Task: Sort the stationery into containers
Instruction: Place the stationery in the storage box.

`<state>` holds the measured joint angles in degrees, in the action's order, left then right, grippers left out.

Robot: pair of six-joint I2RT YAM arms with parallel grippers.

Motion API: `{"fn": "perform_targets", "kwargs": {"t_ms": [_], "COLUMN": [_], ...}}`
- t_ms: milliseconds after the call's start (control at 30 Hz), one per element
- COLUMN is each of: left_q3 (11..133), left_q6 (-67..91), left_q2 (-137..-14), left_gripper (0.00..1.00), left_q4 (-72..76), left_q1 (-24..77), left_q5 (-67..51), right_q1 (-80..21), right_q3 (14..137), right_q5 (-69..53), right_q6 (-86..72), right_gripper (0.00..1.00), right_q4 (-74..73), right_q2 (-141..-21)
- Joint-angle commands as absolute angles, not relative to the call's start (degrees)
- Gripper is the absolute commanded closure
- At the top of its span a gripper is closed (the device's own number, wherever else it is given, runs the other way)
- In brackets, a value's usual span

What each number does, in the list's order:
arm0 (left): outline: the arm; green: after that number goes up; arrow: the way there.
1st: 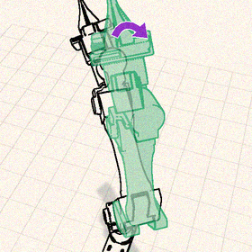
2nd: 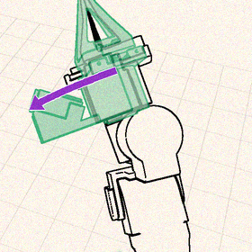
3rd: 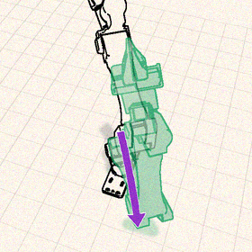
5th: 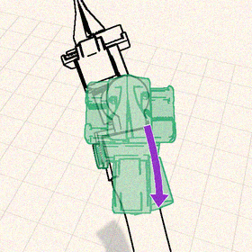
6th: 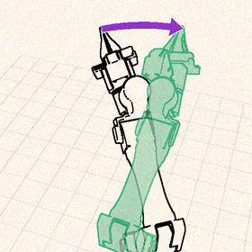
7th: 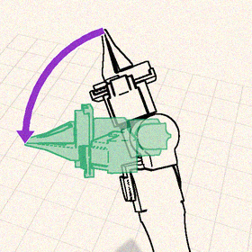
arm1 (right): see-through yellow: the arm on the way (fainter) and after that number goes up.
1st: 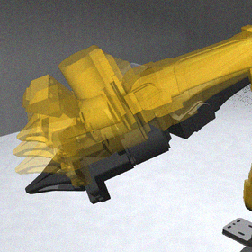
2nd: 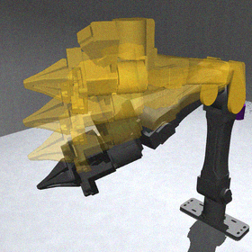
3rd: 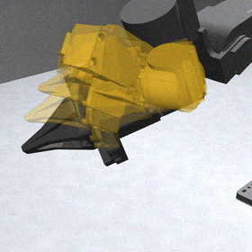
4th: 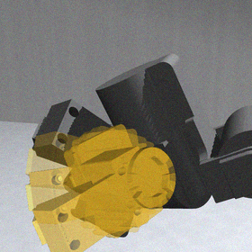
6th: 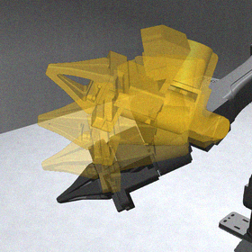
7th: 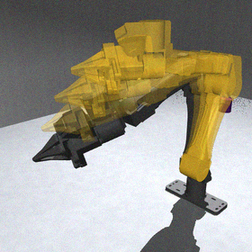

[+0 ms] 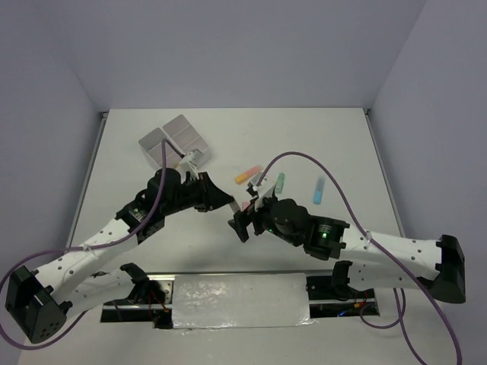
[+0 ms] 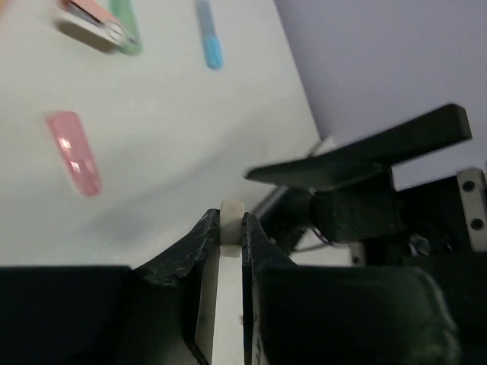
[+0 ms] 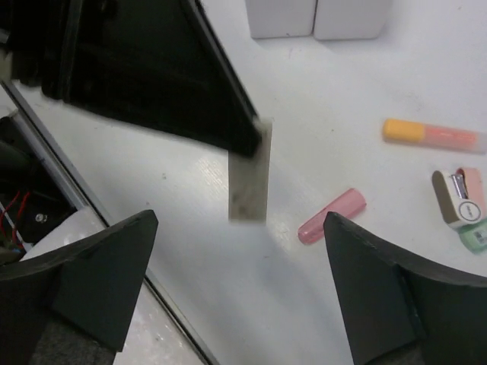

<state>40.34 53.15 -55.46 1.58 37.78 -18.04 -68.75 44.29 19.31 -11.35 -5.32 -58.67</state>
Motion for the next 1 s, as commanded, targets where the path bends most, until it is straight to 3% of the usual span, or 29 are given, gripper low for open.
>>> {"fn": "perform_targets", "kwargs": {"t_ms": [0, 167, 500, 800, 967], "left_q3": [46.22, 53.08, 69.41, 76.38, 74.63], "left_q6": [43.35, 38.32, 43.25, 41.31, 40.61], "left_q2": [-56.24, -63.00, -83.92, -93.86, -95.62], "left_gripper": [1.00, 1.00, 1.00, 0.99, 0.85], "left_q4": [-6.11, -14.49, -20.40, -20.65, -17.59], "left_q1": [38.06, 37.18, 26.90, 21.97, 21.53], "left_q5": [-4.26, 24.45, 48.66, 50.18, 50.80], "right_q1": [-68.12, -66.80, -66.80, -66.62, -66.71], "right_q3": [41.76, 39.82, 37.80, 37.97, 40.25], "right_q5": [20.30, 24.16, 25.05, 26.54, 26.54], "right_q6": [-11.86, -13.18, -14.50, -13.27, -11.87], "right_gripper": [0.00, 0.00, 0.00, 0.00, 0.00], "right_q4": [-1.93, -6.15, -12.48, -14.50, -15.20], "right_q2": [-51.52, -42.90, -35.25, -33.66, -35.94]}}
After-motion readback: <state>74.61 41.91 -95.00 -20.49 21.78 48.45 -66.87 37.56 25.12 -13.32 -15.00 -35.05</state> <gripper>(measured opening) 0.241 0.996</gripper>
